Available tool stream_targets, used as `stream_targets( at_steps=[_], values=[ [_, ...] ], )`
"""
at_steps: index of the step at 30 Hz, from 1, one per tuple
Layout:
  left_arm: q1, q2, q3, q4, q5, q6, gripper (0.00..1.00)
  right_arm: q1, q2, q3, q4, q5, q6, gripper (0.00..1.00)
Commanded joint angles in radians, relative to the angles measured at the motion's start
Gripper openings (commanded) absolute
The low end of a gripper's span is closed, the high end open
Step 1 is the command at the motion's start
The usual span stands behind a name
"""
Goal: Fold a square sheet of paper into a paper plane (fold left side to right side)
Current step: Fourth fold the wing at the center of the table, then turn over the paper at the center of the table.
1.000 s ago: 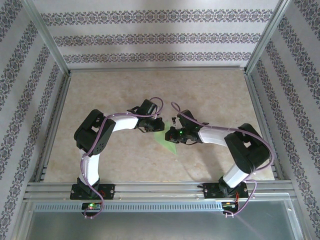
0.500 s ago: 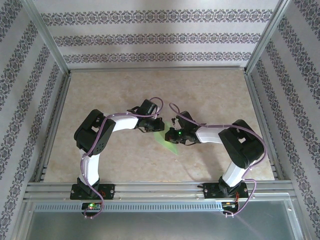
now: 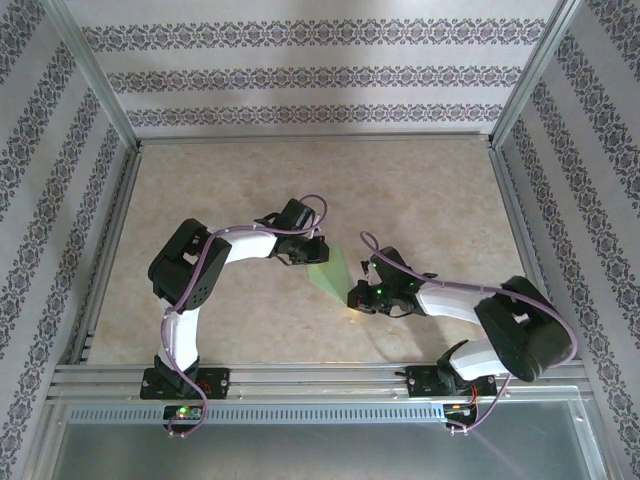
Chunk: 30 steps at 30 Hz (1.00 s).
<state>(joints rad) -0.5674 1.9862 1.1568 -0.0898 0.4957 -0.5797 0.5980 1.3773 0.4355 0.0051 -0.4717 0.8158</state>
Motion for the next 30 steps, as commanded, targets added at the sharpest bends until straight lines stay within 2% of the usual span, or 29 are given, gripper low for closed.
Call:
stream_targets(
  at_steps=[1, 5, 8, 15, 21, 24, 30],
  values=[
    [0.02, 0.011, 0.004, -0.052, -0.051, 0.029, 0.13, -0.01, -0.081, -0.006, -0.155, 0.003, -0.017, 0.03],
    [0.021, -0.023, 0.017, -0.033, -0.006, 0.0, 0.23, -0.051, -0.173, 0.041, -0.209, -0.013, -0.069, 0.14],
    [0.028, -0.08, 0.017, -0.013, 0.023, -0.022, 0.29, -0.097, -0.184, 0.081, -0.213, -0.038, -0.131, 0.26],
    [0.097, -0.285, -0.087, 0.016, 0.02, -0.052, 0.42, -0.161, -0.042, 0.195, -0.136, -0.077, -0.267, 0.48],
    [0.162, -0.438, -0.231, 0.036, -0.012, -0.066, 0.47, -0.162, 0.162, 0.315, -0.083, -0.102, -0.368, 0.49],
    [0.181, -0.477, -0.288, 0.054, -0.009, -0.082, 0.47, -0.163, 0.242, 0.356, -0.059, -0.118, -0.394, 0.46],
    [0.189, -0.514, -0.343, 0.066, -0.007, -0.095, 0.48, -0.162, 0.322, 0.376, -0.02, -0.122, -0.4, 0.41]
  ],
)
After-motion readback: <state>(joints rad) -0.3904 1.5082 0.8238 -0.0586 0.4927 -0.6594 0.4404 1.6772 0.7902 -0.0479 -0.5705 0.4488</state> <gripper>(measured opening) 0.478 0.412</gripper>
